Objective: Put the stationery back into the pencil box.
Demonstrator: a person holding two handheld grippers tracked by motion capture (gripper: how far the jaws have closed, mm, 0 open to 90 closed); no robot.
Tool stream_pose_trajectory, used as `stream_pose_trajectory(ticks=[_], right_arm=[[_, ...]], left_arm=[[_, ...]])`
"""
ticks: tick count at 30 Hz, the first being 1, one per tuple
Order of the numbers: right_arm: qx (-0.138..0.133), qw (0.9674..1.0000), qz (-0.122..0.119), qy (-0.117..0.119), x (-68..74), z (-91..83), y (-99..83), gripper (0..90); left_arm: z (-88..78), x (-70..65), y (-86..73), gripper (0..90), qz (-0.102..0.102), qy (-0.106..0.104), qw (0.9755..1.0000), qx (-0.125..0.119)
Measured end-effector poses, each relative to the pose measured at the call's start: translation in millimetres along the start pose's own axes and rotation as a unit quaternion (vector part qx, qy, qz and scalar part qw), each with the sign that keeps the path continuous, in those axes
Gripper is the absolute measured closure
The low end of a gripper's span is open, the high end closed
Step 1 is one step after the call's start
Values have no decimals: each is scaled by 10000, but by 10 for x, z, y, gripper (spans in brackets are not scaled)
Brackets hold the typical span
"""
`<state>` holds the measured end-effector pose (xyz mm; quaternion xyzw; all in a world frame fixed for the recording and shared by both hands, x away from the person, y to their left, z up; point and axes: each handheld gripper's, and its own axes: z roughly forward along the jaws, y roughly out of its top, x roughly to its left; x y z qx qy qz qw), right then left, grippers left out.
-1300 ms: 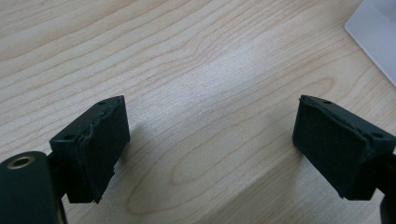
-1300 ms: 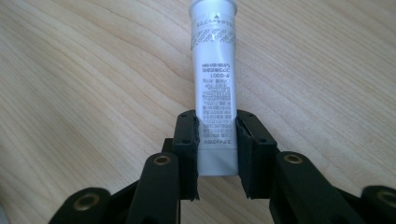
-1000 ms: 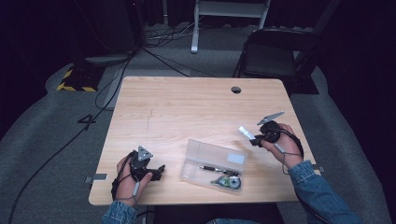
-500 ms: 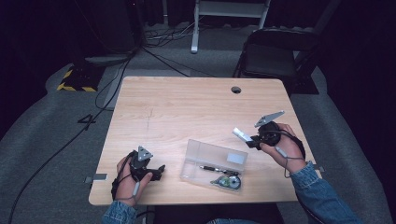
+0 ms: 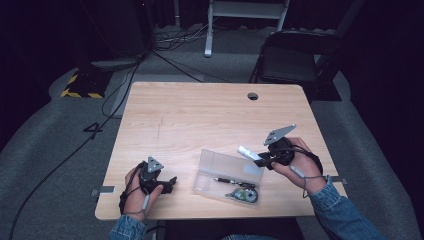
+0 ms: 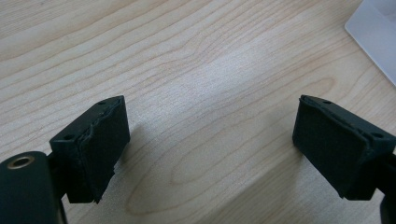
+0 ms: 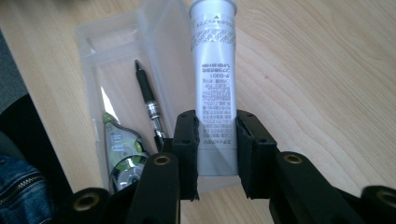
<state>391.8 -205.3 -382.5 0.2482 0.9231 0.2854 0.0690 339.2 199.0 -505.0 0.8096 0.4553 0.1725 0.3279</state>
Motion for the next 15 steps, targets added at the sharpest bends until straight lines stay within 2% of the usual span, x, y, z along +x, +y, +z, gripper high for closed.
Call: stream_pose_trajectory(ticks=[15], right_arm=[[137,9978,-461,451,247,111,75,717]], left_arm=[[0,-3,-1,115,-20,3,10000,-1]])
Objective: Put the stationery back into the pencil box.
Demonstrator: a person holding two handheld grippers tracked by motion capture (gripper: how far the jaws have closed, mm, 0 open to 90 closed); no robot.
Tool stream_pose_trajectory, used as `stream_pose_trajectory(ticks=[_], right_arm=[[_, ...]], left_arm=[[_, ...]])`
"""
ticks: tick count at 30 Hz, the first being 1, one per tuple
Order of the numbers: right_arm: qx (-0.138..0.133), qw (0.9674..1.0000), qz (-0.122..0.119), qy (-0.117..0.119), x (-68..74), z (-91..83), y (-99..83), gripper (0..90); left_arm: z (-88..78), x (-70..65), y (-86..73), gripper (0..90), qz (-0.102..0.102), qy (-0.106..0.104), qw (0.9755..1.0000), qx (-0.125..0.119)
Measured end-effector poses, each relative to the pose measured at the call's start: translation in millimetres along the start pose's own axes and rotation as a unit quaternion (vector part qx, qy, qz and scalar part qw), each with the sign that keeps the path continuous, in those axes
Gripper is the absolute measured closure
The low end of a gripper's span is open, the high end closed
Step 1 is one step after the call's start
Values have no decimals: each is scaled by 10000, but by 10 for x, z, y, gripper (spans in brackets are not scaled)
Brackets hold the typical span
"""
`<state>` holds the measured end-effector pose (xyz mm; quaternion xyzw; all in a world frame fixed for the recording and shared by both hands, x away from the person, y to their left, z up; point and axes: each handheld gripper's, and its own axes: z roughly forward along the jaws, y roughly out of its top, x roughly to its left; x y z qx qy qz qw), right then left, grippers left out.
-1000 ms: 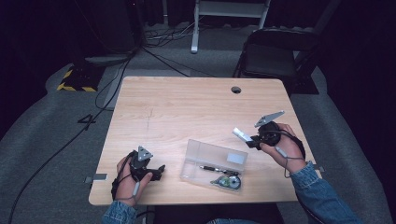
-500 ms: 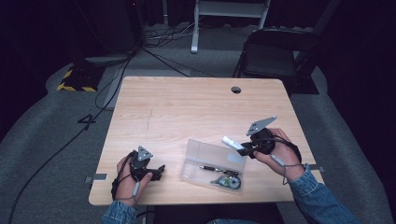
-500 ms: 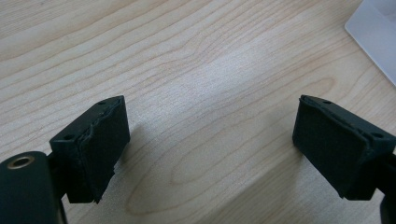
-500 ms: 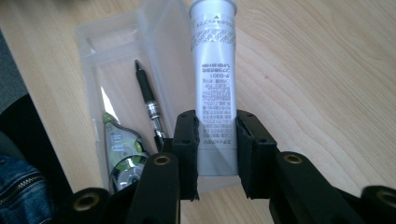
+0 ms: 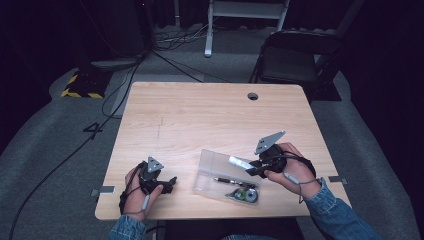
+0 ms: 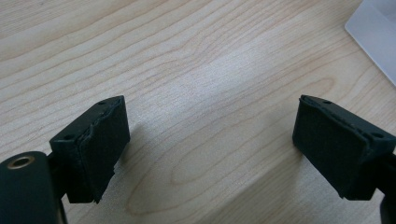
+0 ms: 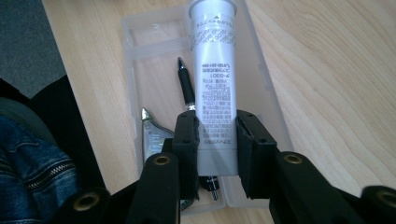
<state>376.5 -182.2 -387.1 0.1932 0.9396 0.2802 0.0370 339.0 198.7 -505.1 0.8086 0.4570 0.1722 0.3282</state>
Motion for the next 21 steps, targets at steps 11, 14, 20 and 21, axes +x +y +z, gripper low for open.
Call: stream_pose_trajectory(ticks=[11,14,20,21], right_arm=[[146,9993,-226,252,119,135,49,717],[235,9989,-260,313,147,176,56,717],[490,9970,-374,478,199,297,74,717],[544,9966,-386,487,205,320,78,717]], left_arm=[[0,0,0,114,-4,-1,10000,-2],[1,-1,0,115,-7,-2,10000,-7],[1,-1,0,114,-8,0,10000,-7],[0,3,1,114,19,-5,10000,3]])
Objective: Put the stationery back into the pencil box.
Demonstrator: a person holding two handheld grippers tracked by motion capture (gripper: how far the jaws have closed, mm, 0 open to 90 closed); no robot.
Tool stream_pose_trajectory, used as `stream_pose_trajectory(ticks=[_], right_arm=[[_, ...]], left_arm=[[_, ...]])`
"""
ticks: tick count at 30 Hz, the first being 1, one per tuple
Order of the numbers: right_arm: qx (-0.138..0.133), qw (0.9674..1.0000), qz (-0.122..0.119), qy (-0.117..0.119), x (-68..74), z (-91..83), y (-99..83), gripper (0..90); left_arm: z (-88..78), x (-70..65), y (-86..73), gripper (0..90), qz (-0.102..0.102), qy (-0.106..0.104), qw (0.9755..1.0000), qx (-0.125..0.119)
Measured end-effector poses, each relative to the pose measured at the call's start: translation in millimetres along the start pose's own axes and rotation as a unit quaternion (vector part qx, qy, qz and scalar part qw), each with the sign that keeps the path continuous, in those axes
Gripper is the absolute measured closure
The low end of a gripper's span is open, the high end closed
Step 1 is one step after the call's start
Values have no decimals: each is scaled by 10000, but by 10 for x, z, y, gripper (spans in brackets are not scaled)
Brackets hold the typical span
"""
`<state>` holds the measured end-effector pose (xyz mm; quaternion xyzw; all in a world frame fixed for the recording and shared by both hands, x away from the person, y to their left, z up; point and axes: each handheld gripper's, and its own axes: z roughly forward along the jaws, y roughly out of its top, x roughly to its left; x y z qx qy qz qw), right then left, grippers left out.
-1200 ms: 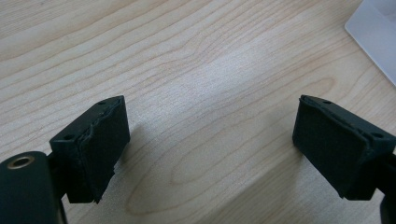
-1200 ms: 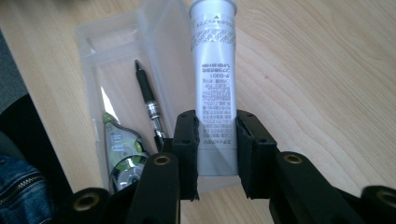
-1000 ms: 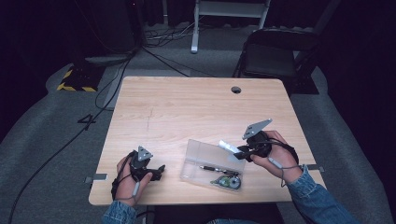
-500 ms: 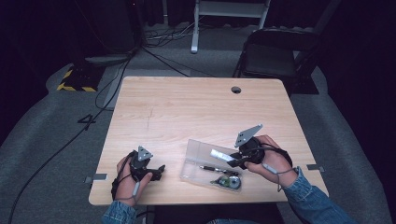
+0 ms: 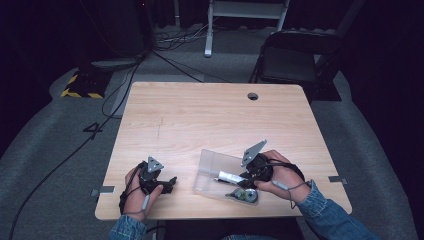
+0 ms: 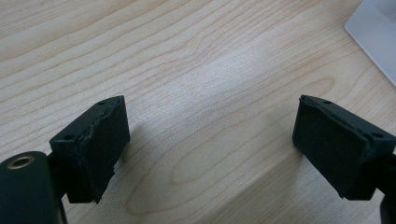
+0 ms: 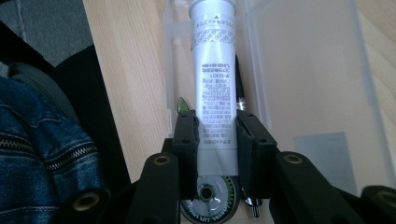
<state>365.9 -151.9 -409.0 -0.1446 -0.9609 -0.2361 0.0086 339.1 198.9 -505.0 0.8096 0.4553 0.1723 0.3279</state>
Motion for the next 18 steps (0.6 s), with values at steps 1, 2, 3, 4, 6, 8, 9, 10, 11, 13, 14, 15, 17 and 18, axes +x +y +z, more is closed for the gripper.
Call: stream_pose_trajectory(ticks=[1,2,3,4,6,8,9,10,11,13,14,15,17,18], right_arm=[[70,10000,-25,26,2,22,6,717],[118,9999,-53,35,5,42,13,717],[147,9999,-62,49,11,61,20,717],[185,9998,-88,67,13,77,28,717],[218,9997,-96,97,20,110,42,717],[262,9995,-95,132,26,134,54,717],[287,9994,-107,137,28,153,61,717],[303,9994,-108,133,33,173,71,717],[327,9993,-117,157,32,182,76,717],[357,9991,-109,178,31,211,94,717],[365,9991,-124,184,26,228,102,717],[404,9990,-100,185,28,240,111,717],[408,9989,-138,190,19,274,131,717],[446,9987,-123,204,19,290,141,716]], left_arm=[[1,-3,-1,115,-23,2,10000,-5],[0,-2,-1,114,-12,4,10000,-3],[0,-2,-1,115,-14,3,10000,-3],[1,-3,-1,114,-21,3,10000,-5],[0,-3,-1,114,-20,4,10000,-4],[1,-4,-1,115,-31,3,10000,-10],[1,-3,-1,115,-22,3,10000,-5],[0,0,0,115,2,1,10000,-1],[1,-3,-1,114,-23,4,10000,-9],[1,-3,-1,114,-22,4,10000,-5],[1,-1,0,114,-6,3,10000,-5],[0,-3,-1,114,-23,4,10000,-4],[0,-3,-1,115,-21,4,10000,-4],[0,-3,-1,114,-22,4,10000,-5]])
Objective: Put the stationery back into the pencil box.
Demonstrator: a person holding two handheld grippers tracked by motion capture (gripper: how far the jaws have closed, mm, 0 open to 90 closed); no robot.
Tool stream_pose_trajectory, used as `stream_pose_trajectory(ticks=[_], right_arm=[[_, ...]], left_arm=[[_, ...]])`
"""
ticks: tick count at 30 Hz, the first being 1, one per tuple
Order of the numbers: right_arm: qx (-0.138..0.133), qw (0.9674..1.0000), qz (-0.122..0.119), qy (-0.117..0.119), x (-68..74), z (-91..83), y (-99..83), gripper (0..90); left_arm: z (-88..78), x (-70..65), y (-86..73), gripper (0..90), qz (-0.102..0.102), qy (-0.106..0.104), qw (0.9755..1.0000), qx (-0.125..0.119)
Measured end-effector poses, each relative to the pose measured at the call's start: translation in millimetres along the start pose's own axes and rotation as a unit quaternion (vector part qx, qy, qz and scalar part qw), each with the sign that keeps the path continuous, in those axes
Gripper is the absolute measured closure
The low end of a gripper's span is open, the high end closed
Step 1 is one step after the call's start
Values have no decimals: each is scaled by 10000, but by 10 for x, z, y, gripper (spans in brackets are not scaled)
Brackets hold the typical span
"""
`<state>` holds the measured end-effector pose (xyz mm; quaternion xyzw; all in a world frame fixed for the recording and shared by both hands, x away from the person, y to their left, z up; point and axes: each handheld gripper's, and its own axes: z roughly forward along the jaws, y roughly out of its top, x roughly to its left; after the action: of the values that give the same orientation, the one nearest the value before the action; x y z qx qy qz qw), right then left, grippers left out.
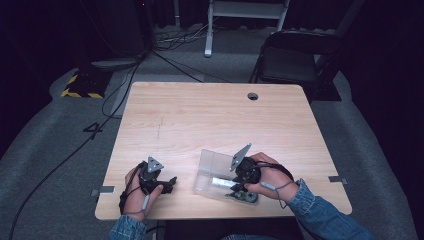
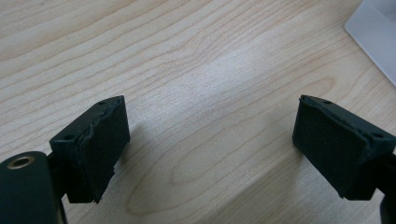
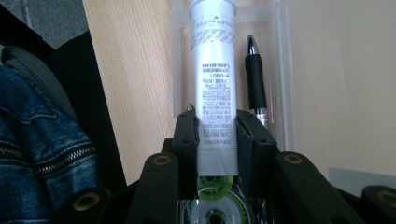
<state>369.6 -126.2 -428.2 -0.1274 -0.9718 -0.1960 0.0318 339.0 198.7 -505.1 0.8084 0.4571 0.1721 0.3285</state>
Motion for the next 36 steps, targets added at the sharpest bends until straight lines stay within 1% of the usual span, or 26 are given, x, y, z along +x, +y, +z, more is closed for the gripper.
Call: stream_pose_trajectory(ticks=[5,9,11,12,18,21,22,23,25,28,31,36], right_arm=[[132,9999,-45,23,-12,87,45,717],[156,9999,-50,43,-26,140,74,716],[162,9998,-75,61,-35,157,84,716],[169,9998,-38,53,-32,161,88,716],[202,9998,-17,58,-64,217,94,716],[182,9998,29,83,-89,248,85,716],[181,9998,76,65,-91,257,82,716],[174,9998,61,29,-103,267,78,715],[127,9998,130,29,-104,281,78,714],[100,9998,153,37,-106,289,79,711],[-26,9998,212,41,-112,285,75,691],[-58,9998,203,-26,-109,272,78,709]], left_arm=[[1,-1,0,114,-4,4,10000,-10],[1,-2,0,114,-16,4,10000,-12],[0,2,1,115,17,-1,10000,-1],[0,0,0,114,2,2,10000,1],[2,-2,0,114,-12,4,10000,-14],[0,0,0,114,0,-2,10000,0],[2,-1,1,114,-6,3,10000,-15],[0,1,0,114,6,1,10000,2],[1,2,1,114,17,2,10000,-6],[1,0,0,114,-1,-1,10000,-4],[1,0,0,114,-4,2,10000,-10],[0,0,0,114,2,0,10000,2]])
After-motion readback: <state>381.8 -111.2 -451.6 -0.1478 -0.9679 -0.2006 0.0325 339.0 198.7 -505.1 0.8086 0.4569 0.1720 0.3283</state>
